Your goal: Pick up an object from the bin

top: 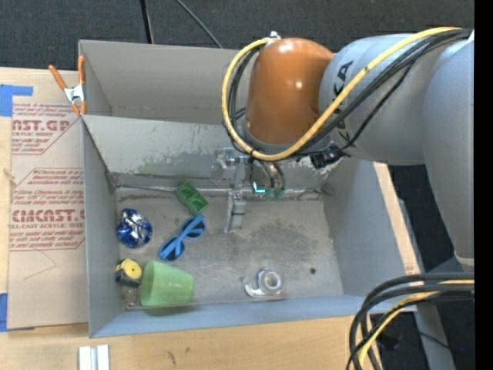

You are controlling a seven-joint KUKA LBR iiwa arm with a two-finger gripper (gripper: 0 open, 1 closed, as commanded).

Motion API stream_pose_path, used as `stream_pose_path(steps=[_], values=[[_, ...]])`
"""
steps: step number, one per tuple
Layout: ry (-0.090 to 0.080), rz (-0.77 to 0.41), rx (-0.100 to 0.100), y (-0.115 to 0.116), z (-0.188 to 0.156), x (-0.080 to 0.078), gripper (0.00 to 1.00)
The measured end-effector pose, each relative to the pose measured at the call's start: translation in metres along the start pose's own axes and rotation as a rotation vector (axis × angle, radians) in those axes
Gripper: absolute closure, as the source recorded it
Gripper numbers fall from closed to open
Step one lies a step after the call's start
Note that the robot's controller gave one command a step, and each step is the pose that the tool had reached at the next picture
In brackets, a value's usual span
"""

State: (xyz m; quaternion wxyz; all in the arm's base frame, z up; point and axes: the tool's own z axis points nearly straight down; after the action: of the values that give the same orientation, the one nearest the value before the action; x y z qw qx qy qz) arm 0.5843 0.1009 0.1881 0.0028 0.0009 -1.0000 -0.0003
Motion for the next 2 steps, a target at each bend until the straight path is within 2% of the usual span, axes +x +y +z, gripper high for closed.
stream_pose_path(steps=[1,2], values=[[-0.024,0.061,-0.009,0.0520,0.1154,0.0044,0.00],[-0.010,0.064,-0.003,0.0483,0.1172,0.0073,1.00]])
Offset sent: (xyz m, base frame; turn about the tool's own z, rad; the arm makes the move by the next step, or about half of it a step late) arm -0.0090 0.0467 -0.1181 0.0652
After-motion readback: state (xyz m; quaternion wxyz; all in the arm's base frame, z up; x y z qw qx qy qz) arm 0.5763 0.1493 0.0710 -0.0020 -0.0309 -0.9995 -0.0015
